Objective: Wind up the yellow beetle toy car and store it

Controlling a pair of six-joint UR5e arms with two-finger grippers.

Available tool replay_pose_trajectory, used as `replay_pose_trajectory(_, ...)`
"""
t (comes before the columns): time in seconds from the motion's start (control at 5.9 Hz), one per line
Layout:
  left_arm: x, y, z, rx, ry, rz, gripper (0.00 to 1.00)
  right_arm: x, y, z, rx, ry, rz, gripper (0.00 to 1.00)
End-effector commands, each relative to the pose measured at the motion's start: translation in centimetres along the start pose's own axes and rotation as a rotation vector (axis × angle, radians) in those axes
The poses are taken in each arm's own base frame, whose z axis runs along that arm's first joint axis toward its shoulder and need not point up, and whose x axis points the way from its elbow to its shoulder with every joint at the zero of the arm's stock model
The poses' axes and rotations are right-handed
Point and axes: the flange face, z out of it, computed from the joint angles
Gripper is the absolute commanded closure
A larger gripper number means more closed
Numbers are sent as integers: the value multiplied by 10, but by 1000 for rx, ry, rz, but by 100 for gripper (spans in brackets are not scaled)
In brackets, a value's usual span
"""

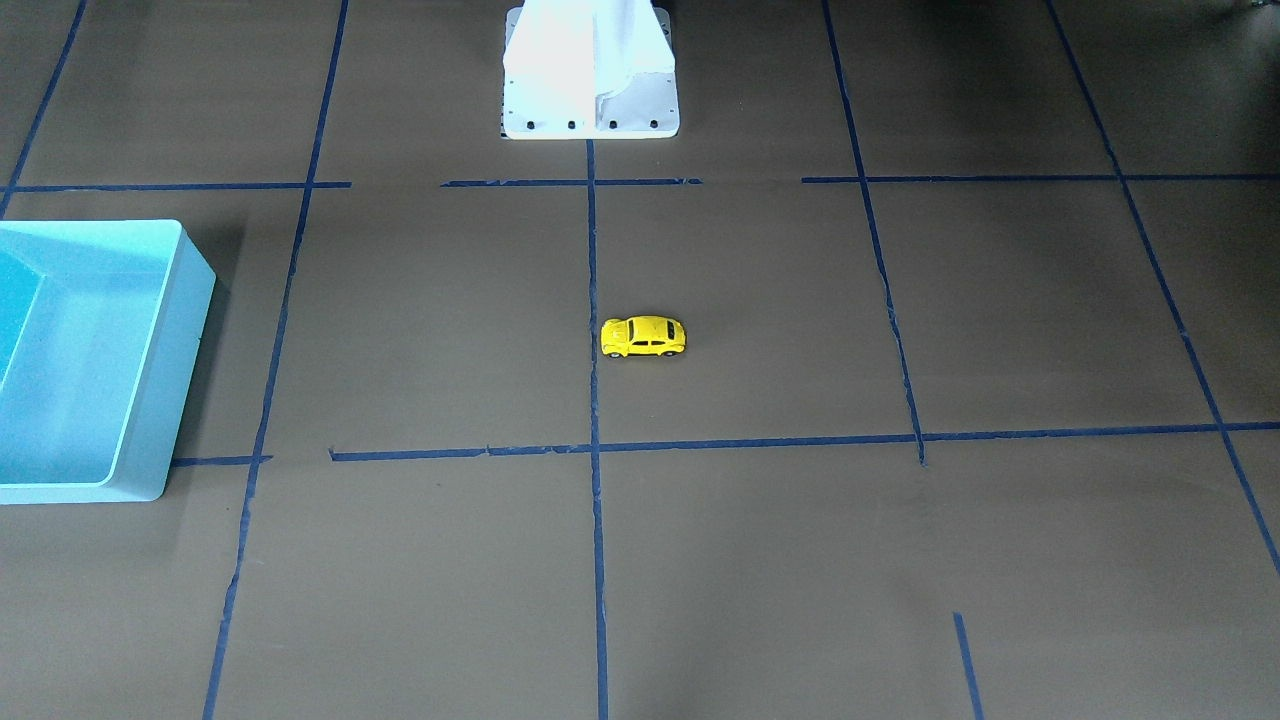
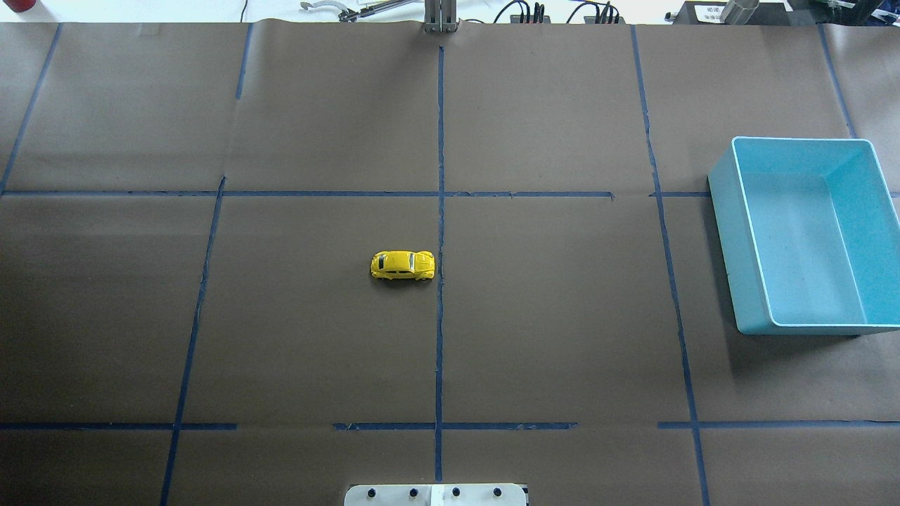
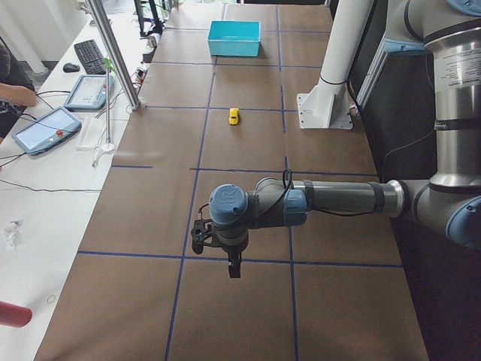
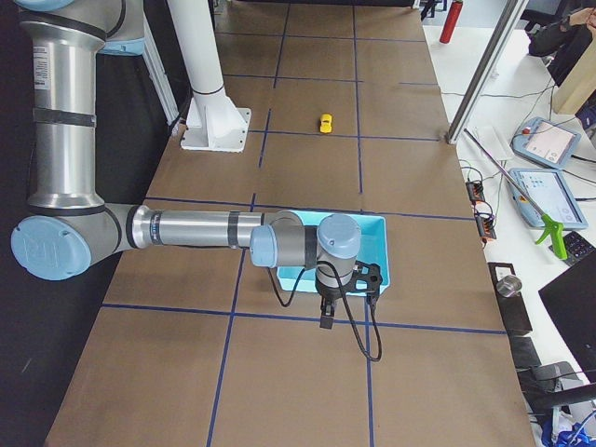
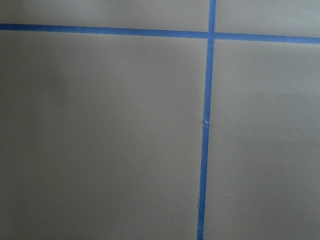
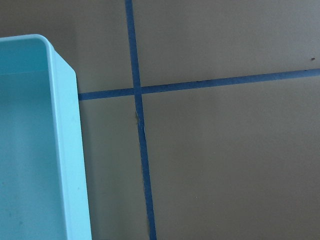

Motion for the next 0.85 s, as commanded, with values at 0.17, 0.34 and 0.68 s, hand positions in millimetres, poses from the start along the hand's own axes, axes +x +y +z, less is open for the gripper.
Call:
replay_pose_trajectory(0.17,4,-2,-4,10,2,8,0,-1,0,0,-3,-3,0,0)
replay_pose_trajectory(0.34,8,-4,-7,17,7,15,0,0,0,1,-3,-1,2,0)
replay_pose_trajectory(0.68,22,-21,-20,47,2,54,0,1,0,1,-5,-1,4,0)
